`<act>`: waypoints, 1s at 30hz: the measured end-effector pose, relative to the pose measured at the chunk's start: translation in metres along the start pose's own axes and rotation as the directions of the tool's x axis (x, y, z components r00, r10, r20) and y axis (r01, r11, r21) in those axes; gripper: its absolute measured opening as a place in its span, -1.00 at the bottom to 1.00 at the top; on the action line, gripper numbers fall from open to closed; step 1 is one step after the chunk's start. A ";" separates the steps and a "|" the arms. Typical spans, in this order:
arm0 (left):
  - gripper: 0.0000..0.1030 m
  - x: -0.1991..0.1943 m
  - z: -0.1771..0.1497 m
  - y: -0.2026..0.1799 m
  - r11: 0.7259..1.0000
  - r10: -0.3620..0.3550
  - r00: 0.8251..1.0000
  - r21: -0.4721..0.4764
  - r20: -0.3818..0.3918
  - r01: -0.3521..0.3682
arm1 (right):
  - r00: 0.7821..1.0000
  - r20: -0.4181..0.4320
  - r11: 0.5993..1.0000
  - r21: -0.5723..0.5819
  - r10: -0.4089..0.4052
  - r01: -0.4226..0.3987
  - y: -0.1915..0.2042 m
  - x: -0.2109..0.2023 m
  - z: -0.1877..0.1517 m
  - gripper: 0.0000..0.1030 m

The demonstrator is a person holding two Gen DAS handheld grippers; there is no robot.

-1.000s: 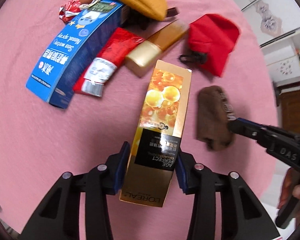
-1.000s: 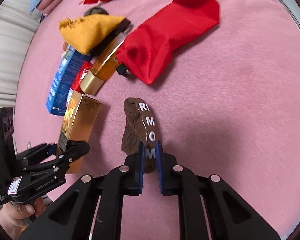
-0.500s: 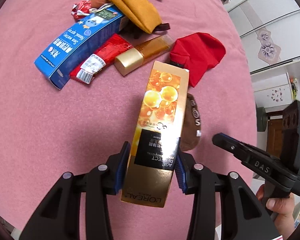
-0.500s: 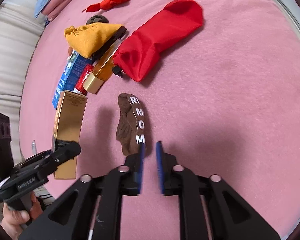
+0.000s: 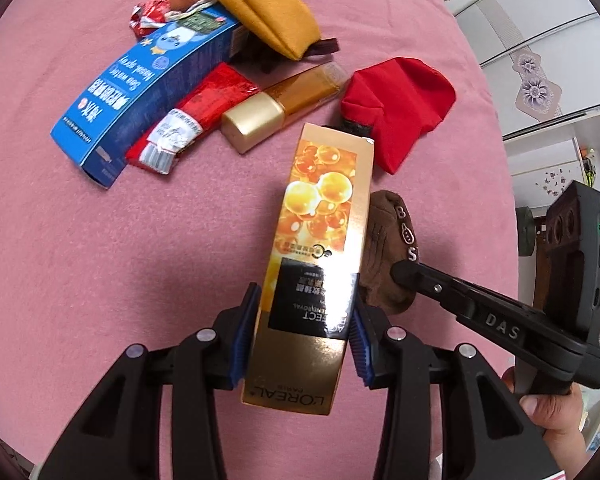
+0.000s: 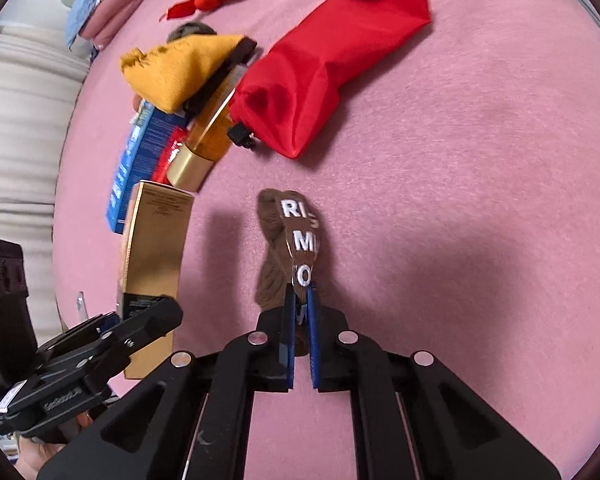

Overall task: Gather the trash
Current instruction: 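Carry the gold box and brown sock with both tools over the yellow bin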

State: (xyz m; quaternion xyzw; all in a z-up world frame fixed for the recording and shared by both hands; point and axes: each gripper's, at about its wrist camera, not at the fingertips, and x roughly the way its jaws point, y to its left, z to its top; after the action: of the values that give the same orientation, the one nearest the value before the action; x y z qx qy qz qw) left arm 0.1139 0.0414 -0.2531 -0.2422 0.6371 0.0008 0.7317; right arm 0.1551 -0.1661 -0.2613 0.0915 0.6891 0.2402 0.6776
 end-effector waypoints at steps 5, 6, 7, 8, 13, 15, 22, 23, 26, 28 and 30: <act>-0.20 -0.002 -0.007 -0.030 0.999 -0.019 1.000 0.029 -0.013 0.020 | 0.998 0.056 0.999 0.037 0.019 -0.021 -0.020 -0.042 -0.015 -0.90; -0.20 -0.001 -0.009 -0.041 0.999 -0.025 1.000 0.040 -0.019 0.026 | 0.998 0.065 0.999 0.043 0.020 -0.023 -0.026 -0.051 -0.018 -0.90; -0.20 0.000 -0.010 -0.050 0.998 -0.031 0.999 0.049 -0.024 0.032 | 0.996 0.084 0.998 0.052 0.017 -0.021 -0.036 -0.065 -0.022 -0.90; -0.20 0.001 -0.012 -0.062 0.997 -0.039 0.999 0.060 -0.029 0.040 | 0.995 0.096 0.998 0.058 0.016 -0.022 -0.043 -0.075 -0.025 -0.90; -0.20 0.014 -0.020 -0.133 0.989 -0.073 0.996 0.122 -0.054 0.079 | 0.987 0.162 0.996 0.087 -0.017 0.003 -0.093 -0.132 -0.040 -0.90; -0.20 0.021 -0.022 -0.168 0.984 -0.087 0.994 0.153 -0.064 0.096 | 0.982 0.186 0.995 0.104 -0.034 0.014 -0.115 -0.154 -0.045 -0.90; -0.20 0.049 -0.042 -0.287 0.959 -0.128 0.987 0.243 -0.098 0.148 | 0.964 0.253 0.981 0.189 -0.084 0.036 -0.206 -0.223 -0.060 -0.90; -0.20 0.054 -0.046 -0.304 0.954 -0.136 0.985 0.255 -0.106 0.159 | 0.960 0.263 0.978 0.203 -0.093 0.039 -0.220 -0.232 -0.062 -0.89; -0.20 0.073 -0.055 -0.358 0.937 -0.150 0.979 0.297 -0.139 0.186 | 0.951 0.287 0.968 0.246 -0.118 0.046 -0.261 -0.258 -0.069 -0.89; -0.20 0.085 -0.063 -0.387 0.926 -0.153 0.975 0.321 -0.160 0.197 | 0.944 0.299 0.958 0.283 -0.139 0.052 -0.290 -0.272 -0.073 -0.89; -0.23 0.099 -0.070 -0.419 0.914 -0.159 0.970 0.344 -0.186 0.215 | 0.939 0.306 0.948 0.312 -0.157 0.057 -0.314 -0.283 -0.075 -0.89</act>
State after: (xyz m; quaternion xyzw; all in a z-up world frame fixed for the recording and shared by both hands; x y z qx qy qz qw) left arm 0.1972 -0.3831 -0.2020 -0.1628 0.6546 -0.2052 0.7091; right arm 0.1625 -0.5820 -0.1554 0.1933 0.5996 0.0775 0.7728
